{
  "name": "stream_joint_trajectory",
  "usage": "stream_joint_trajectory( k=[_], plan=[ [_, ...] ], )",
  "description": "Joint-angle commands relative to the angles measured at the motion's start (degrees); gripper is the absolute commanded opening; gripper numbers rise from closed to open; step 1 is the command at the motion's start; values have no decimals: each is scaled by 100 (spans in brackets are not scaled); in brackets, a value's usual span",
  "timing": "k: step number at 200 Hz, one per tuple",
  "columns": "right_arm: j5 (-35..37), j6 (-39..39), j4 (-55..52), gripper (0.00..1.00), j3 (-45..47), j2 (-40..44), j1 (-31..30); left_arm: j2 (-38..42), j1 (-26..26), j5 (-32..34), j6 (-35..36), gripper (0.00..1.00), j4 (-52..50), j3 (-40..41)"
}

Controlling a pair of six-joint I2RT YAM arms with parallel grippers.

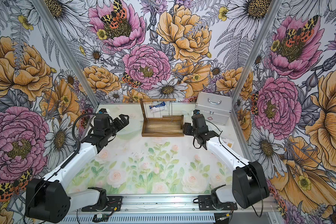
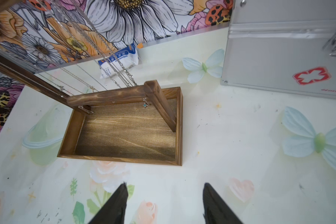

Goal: Take the necklace off the jewelry display stand
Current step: Adjust the stand at the center of the board, then take off the necklace from the stand.

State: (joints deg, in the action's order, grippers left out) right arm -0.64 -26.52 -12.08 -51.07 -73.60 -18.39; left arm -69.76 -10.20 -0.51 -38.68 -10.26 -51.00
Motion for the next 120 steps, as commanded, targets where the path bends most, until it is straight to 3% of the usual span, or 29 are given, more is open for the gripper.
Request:
stream_joint_trajectory(
  k=[1, 46, 84, 101, 120],
  plan=[
    [-372, 104, 1254, 64, 740, 732, 267, 279, 35, 93, -16, 99, 7, -50],
    [-1122, -405, 3883, 66, 2495, 1829, 906, 502, 128, 706, 307, 99, 79, 23],
    [-1254, -596, 4472, 64, 2910, 1732, 1018, 399, 132, 793, 690, 99, 375, 108],
    [-1446, -781, 4784, 63, 3024, 1708, 1124, 382, 190, 385, 981, 99, 162, -45],
    [-1630, -849, 4816, 63, 3018, 1711, 1153, 451, 47, 476, 1143, 99, -256, -227]
  ],
)
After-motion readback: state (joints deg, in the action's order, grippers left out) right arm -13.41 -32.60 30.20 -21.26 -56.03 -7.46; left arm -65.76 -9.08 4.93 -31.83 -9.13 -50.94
